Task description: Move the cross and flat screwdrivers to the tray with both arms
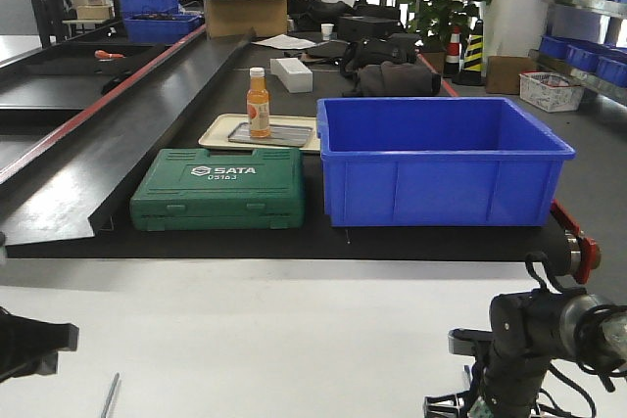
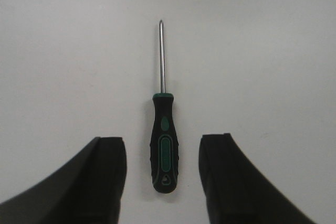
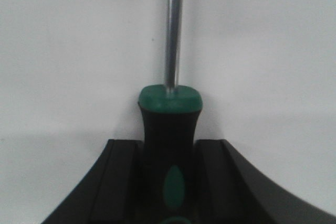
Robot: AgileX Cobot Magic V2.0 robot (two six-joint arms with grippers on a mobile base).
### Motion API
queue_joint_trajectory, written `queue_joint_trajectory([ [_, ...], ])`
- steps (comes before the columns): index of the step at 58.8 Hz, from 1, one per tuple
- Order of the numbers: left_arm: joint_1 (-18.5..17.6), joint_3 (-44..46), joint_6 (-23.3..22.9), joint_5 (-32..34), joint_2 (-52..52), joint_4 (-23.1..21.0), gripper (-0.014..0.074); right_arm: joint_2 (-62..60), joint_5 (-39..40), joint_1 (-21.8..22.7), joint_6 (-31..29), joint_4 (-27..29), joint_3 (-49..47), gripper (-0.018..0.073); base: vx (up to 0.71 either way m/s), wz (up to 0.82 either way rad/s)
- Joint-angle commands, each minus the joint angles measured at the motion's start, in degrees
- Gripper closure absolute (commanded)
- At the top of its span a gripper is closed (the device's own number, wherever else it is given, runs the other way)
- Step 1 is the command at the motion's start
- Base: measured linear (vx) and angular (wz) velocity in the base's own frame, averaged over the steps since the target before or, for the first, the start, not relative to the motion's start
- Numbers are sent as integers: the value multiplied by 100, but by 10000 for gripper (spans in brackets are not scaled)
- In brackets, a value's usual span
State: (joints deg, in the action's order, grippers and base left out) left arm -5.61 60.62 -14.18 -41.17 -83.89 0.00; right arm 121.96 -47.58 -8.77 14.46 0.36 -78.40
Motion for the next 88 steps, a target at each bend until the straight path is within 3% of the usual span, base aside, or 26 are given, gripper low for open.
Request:
queue_joint_trajectory([
  [1, -20, 313, -10, 91, -409, -155, 142, -210, 170, 20, -168, 71, -92, 570, 0, 0],
  [25, -20, 545, 32, -26, -1855, -184, 142, -210, 178, 20, -188, 58, -92, 570, 0, 0],
  [44, -207, 598, 165, 288, -1895, -187, 142, -210, 335, 20, -199, 56, -92, 570, 0, 0],
  [58, -262, 603, 649, 262, -2074, -159, 142, -210, 390, 20, -201, 44, -92, 570, 0, 0],
  [88, -262, 603, 524, 276, -2074, -195, 144, -210, 383, 20, -211, 39, -92, 570, 0, 0],
])
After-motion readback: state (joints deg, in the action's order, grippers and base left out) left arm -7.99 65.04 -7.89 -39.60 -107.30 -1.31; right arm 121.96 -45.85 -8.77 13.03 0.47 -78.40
